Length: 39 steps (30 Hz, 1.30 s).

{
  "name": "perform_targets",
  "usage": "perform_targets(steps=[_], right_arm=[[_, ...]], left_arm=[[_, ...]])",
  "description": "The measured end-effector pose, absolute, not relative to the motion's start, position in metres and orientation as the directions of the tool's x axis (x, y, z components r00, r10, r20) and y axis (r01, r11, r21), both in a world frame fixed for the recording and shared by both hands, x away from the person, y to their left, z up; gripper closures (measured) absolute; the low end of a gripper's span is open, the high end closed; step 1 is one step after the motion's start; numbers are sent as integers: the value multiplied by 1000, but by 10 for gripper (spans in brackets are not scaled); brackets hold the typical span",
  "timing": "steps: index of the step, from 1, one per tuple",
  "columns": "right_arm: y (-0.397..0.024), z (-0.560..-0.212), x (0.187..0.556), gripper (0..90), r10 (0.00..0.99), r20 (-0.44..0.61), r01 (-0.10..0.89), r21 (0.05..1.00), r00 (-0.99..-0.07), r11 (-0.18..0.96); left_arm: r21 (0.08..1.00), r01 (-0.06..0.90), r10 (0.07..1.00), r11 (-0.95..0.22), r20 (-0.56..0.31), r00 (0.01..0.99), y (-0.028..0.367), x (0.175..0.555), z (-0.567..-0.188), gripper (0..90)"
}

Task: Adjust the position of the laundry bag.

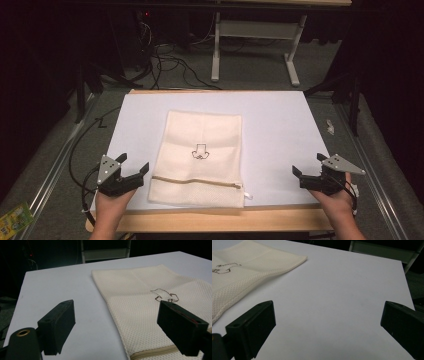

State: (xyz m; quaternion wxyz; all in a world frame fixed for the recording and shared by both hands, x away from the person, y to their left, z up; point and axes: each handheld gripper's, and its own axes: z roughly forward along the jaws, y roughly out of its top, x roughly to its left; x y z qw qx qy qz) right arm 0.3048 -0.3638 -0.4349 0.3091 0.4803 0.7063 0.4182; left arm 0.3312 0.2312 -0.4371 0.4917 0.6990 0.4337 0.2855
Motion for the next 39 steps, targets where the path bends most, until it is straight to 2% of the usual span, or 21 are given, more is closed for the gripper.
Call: perform_targets(steps=[9,14,18,21,30,33,39], right_arm=[[-368,-436,303,1,939,-20,424,889,-344,174],[-365,-436,304,35,929,-11,431,884,-371,182],[-355,-436,304,91,914,-8,426,883,-405,196],[-341,-435,305,150,903,-18,406,889,-428,210],[-270,-438,330,176,844,15,439,859,-536,263],[-244,-441,341,228,818,39,447,852,-574,273],[-216,-448,360,281,817,50,477,832,-574,284]], left_arm=[[933,320,876,-167,-8,483,227,331,-440,166],[932,323,877,-167,-9,480,223,331,-442,168],[933,321,879,-162,-11,476,224,331,-439,210],[933,322,876,-163,-13,481,224,331,-439,212],[916,353,865,-189,-14,501,219,334,-443,216],[916,354,867,-188,-15,499,219,334,-443,221],[916,357,868,-184,-19,497,221,334,-443,226]])
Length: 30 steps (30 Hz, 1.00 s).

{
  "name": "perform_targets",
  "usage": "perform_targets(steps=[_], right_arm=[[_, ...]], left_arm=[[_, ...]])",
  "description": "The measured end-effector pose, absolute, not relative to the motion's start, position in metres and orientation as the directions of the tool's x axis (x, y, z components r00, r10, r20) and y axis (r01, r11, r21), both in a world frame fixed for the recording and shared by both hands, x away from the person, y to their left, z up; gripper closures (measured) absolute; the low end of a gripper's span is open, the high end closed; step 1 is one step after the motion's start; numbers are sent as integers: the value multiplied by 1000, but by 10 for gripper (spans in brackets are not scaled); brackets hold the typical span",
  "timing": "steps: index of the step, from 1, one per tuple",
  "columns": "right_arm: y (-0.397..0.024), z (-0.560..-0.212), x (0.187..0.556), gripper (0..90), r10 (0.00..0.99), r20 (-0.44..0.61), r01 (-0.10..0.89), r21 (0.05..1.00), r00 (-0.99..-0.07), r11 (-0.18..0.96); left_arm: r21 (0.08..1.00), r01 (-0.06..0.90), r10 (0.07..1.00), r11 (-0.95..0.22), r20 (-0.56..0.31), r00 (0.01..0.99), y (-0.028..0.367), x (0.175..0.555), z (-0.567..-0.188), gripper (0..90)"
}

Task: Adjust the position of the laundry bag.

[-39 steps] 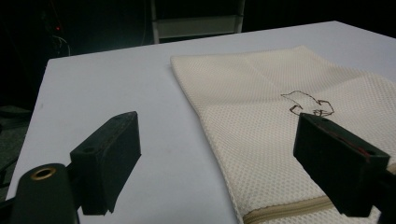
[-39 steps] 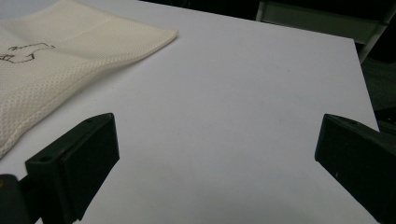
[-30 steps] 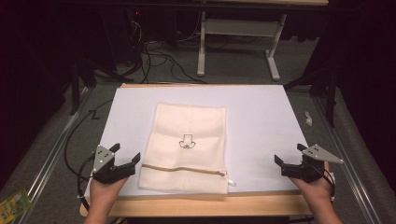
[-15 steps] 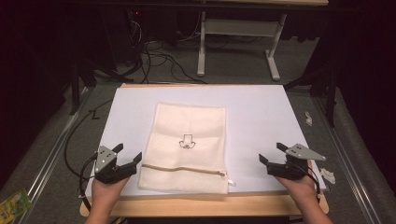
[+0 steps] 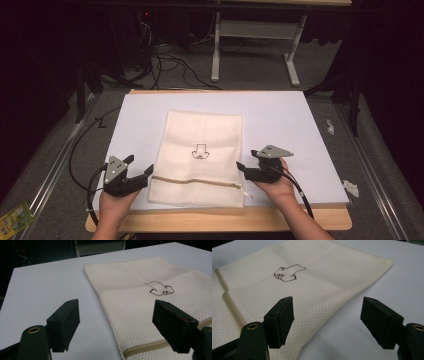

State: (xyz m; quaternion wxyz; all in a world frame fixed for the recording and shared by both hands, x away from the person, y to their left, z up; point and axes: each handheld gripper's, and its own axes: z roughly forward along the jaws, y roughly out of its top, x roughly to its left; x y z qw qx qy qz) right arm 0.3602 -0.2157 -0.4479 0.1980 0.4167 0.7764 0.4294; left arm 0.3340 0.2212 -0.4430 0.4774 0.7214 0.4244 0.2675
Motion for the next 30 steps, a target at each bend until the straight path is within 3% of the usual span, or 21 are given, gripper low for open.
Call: perform_targets(steps=[5,8,9,11,12,13,15,21,30], right_arm=[[-203,-460,391,346,848,35,536,789,-528,301],[-202,-467,407,413,860,50,586,752,-508,303],[-201,-476,414,501,851,86,622,721,-519,306],[-201,-478,414,524,845,94,628,713,-526,311],[-199,-477,411,753,837,50,605,715,-544,351],[-199,-477,411,753,837,50,605,715,-544,351],[-200,-473,408,850,830,54,591,728,-555,348],[-208,-469,402,864,830,15,566,738,-558,367],[-250,-467,406,858,870,-16,587,732,-492,346]], left_arm=[[913,363,867,-189,-19,498,222,334,-444,231],[912,363,865,-191,-18,501,223,334,-445,235],[911,363,865,-194,-16,502,223,334,-445,236],[911,363,865,-195,-15,502,223,334,-445,237],[910,365,865,-197,-14,502,224,334,-445,238],[910,365,865,-197,-14,502,224,334,-445,239],[911,364,865,-192,-18,501,224,333,-445,243],[912,365,863,-187,-25,505,225,332,-444,254],[908,373,858,-190,-31,513,225,333,-445,260]])
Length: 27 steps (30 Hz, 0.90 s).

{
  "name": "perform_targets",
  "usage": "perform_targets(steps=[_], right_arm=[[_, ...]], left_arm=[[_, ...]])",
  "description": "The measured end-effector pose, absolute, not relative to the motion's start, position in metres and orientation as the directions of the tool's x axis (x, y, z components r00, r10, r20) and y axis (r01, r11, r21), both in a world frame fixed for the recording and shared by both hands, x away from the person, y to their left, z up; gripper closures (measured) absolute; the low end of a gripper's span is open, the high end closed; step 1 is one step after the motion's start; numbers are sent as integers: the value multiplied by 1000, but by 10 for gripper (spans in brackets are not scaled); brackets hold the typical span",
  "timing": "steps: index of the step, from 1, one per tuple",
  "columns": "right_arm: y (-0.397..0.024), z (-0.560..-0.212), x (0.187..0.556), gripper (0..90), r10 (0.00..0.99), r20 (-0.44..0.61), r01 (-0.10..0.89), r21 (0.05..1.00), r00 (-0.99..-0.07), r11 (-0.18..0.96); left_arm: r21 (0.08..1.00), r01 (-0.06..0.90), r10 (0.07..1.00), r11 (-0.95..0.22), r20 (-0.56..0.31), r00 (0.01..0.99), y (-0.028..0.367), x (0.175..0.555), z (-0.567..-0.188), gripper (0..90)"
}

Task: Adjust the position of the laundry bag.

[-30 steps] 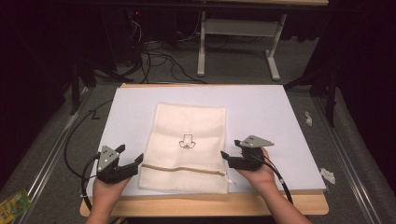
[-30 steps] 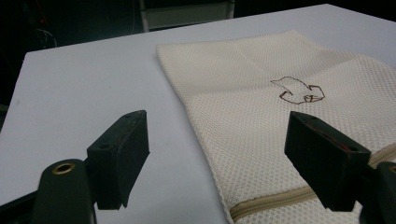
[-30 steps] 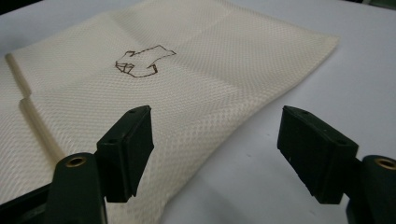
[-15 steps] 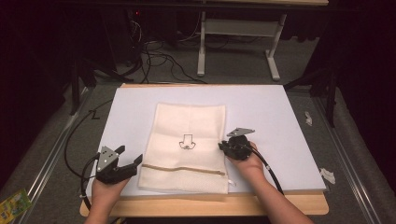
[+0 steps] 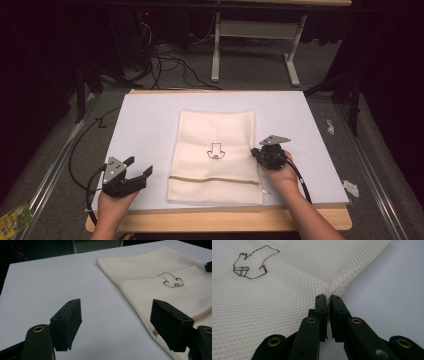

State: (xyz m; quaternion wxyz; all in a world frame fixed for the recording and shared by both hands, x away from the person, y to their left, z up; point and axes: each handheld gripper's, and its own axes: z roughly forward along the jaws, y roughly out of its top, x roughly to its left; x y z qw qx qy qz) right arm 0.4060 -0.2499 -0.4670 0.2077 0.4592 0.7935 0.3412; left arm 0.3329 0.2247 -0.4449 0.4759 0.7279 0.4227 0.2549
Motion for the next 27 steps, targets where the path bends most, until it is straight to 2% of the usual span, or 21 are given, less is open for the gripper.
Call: perform_targets(steps=[9,11,12,17,19,22,27], right_arm=[[-291,-467,412,831,907,-5,617,731,-422,291],[-293,-467,412,756,906,-12,612,734,-422,295],[-293,-464,409,690,907,-20,604,740,-420,296],[-305,-441,380,646,898,-63,539,781,-436,316],[-315,-436,365,677,898,-54,529,792,-436,304],[-328,-437,343,771,888,-4,551,784,-460,288],[-331,-451,318,831,866,53,597,745,-498,298]], left_arm=[[904,381,853,-192,-38,521,221,334,-447,266],[903,382,851,-197,-36,525,220,334,-447,269],[901,383,848,-202,-35,529,219,334,-447,272],[899,380,836,-218,-28,548,217,332,-448,310],[895,383,835,-227,-23,549,216,332,-448,328],[894,386,834,-228,-26,552,216,332,-448,332],[894,386,825,-229,-32,564,214,334,-447,337]])
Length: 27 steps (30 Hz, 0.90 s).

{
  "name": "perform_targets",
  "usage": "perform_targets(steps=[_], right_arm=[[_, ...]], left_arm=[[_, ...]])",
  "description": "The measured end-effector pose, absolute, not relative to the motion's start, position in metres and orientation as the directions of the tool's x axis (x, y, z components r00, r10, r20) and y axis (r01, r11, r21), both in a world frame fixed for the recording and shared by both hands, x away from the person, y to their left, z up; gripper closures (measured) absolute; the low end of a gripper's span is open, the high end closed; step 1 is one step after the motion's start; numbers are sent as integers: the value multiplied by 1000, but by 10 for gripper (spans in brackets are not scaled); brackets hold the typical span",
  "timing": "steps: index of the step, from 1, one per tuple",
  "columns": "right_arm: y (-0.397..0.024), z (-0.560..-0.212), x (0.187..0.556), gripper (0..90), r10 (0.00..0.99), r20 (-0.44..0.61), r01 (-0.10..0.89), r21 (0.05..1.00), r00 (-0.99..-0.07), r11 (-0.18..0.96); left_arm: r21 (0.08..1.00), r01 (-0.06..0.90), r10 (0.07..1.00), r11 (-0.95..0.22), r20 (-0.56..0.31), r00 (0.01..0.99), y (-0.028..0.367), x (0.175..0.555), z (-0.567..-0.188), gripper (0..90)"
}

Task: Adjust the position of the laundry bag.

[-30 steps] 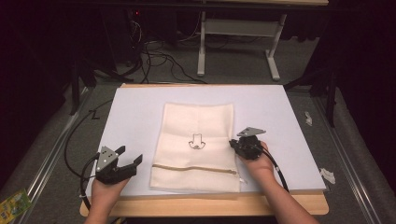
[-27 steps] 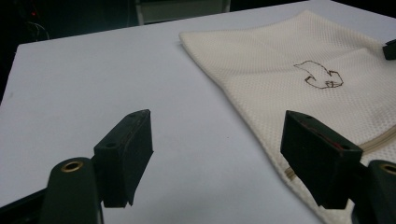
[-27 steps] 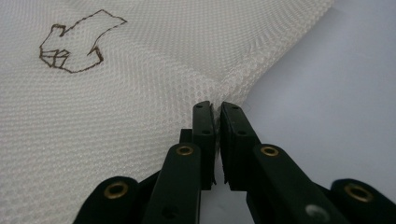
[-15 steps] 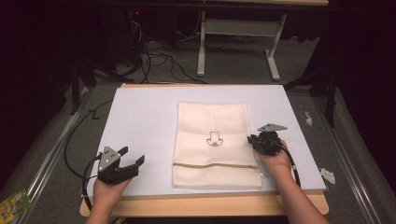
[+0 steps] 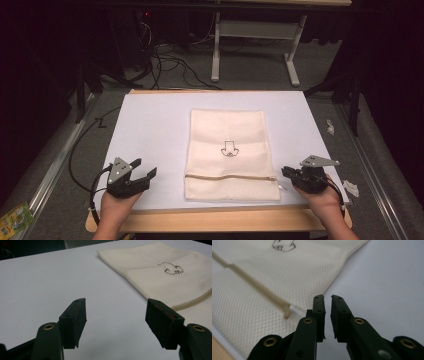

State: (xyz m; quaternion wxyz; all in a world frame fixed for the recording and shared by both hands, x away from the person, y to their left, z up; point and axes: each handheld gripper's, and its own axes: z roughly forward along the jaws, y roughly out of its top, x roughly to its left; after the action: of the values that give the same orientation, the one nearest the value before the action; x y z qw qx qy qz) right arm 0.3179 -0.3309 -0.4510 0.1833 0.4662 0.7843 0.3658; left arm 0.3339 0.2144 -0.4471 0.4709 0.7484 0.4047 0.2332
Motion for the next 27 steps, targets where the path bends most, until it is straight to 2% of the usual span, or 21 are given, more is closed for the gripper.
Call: perform_targets(steps=[3,8,15,17,19,24,27], right_arm=[[-324,-457,316,822,859,48,613,721,-509,323],[-311,-459,315,755,849,72,615,722,-523,317],[-293,-453,309,770,825,40,573,739,-564,356],[-296,-448,305,813,838,34,567,751,-544,338],[-303,-446,304,900,852,37,574,754,-523,320],[-312,-451,308,900,881,82,625,735,-466,262],[-311,-459,306,819,879,90,637,723,-469,266]], left_arm=[[890,391,819,-235,-36,573,212,336,-448,338],[883,392,808,-260,-24,589,209,337,-449,339],[878,391,805,-277,-10,593,208,335,-450,338],[881,387,806,-273,-10,591,209,334,-449,338],[881,388,807,-272,-11,590,210,333,-449,339],[879,392,809,-272,-13,588,209,334,-450,339],[878,389,805,-278,-8,593,209,334,-450,338]])
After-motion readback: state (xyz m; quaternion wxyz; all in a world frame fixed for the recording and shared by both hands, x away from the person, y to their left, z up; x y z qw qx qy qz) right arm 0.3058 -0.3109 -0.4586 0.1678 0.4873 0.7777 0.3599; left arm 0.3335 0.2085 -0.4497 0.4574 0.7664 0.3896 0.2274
